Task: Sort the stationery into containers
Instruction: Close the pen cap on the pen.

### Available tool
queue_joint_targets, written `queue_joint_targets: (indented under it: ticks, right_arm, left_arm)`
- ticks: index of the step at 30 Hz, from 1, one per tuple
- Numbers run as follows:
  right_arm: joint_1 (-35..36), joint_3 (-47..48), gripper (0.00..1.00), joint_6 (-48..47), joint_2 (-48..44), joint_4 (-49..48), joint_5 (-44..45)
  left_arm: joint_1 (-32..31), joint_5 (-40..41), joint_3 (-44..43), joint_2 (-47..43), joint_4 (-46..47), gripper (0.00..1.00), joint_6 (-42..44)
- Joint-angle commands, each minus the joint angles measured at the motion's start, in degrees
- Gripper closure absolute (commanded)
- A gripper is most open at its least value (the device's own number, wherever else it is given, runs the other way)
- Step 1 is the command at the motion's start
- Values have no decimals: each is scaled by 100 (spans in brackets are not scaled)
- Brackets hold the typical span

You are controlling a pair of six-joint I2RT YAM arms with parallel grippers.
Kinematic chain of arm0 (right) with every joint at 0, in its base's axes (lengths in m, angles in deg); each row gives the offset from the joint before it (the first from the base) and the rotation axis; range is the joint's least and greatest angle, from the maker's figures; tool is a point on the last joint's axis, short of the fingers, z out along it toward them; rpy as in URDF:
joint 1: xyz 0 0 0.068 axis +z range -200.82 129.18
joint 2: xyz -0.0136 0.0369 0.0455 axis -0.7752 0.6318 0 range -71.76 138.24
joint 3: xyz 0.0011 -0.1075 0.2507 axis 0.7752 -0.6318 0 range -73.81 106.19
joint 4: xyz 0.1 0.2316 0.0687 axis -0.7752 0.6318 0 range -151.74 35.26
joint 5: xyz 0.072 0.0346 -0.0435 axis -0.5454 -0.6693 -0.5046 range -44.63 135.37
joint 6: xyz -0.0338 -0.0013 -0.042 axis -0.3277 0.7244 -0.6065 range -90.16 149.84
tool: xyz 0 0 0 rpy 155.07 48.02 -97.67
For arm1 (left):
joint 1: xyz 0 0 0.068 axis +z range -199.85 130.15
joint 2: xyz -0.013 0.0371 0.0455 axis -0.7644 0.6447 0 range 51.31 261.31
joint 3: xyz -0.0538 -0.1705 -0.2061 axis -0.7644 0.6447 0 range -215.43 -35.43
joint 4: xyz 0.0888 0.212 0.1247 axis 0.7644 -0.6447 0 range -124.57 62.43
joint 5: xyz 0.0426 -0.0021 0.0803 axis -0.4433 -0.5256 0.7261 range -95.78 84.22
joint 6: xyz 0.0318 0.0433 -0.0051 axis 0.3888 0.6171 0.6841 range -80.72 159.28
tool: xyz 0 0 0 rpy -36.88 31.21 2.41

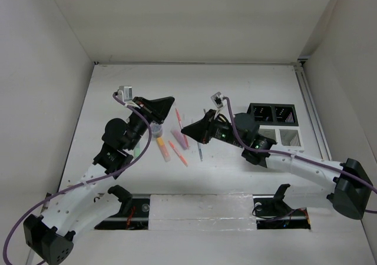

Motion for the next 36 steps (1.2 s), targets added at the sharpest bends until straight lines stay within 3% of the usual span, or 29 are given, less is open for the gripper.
queue_joint_targets:
  ticks: [1,36]
  right_arm:
    - [58,309,100,-120,-156,-388,128]
    - [58,572,100,-15,170,-440,656]
  left_arm:
    - [-6,-88,-78,-48,296,100,-36]
    - [-6,-378,255,13,446,100,-89]
